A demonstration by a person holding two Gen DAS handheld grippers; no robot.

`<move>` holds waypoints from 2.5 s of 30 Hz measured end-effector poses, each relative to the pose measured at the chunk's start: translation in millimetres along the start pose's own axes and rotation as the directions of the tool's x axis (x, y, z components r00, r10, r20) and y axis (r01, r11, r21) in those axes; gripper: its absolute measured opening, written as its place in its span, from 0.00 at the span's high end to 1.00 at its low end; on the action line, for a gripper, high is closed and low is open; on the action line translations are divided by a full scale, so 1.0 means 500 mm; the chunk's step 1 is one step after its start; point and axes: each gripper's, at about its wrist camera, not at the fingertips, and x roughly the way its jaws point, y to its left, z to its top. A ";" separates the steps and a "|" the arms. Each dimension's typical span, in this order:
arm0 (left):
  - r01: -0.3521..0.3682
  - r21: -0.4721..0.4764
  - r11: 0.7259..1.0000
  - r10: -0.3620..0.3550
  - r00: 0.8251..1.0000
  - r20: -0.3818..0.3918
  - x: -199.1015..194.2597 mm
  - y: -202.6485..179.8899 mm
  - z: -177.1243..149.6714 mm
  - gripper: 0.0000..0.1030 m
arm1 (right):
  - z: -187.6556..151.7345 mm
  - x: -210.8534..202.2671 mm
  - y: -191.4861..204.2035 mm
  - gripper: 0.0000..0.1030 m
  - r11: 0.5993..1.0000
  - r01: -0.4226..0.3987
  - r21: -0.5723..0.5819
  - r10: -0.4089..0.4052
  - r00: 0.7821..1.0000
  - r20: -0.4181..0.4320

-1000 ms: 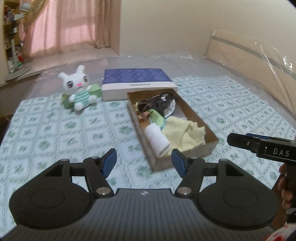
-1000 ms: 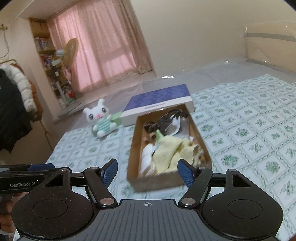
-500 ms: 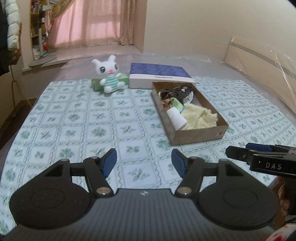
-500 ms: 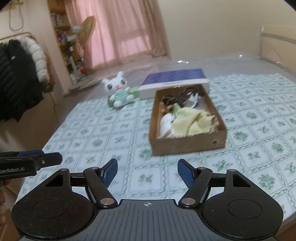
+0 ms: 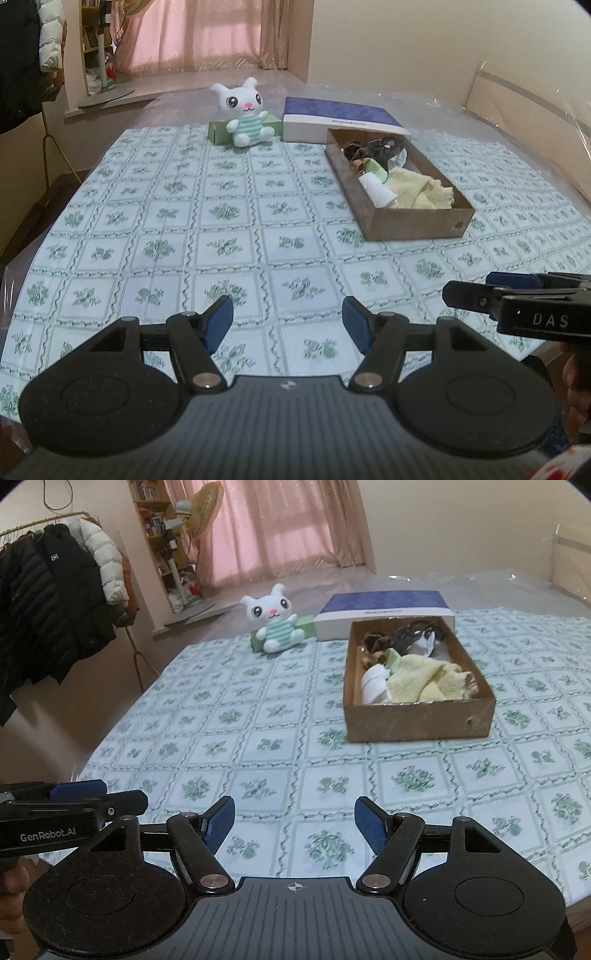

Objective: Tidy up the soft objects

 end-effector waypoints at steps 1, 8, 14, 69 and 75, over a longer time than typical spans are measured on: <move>-0.002 -0.002 1.000 0.002 1.000 -0.002 0.001 0.002 -0.003 0.39 | -0.002 0.002 0.002 0.31 1.000 -0.004 -0.001 0.004 1.000 -0.003; -0.014 -0.012 1.000 0.014 1.000 -0.013 0.006 0.008 -0.015 0.39 | -0.013 0.018 0.008 0.31 1.000 -0.016 -0.010 0.016 1.000 -0.021; -0.021 -0.015 1.000 0.020 0.999 -0.025 0.013 0.008 -0.022 0.39 | -0.024 0.033 0.007 0.31 1.000 -0.027 -0.011 0.026 0.999 -0.037; -0.024 -0.013 1.000 0.024 0.999 -0.046 0.039 0.015 -0.026 0.39 | -0.027 0.068 0.005 0.31 1.000 -0.028 -0.002 0.028 0.997 -0.068; -0.025 -0.013 1.000 0.024 0.999 -0.046 0.039 0.015 -0.026 0.39 | -0.027 0.068 0.005 0.31 1.000 -0.028 -0.001 0.028 0.997 -0.068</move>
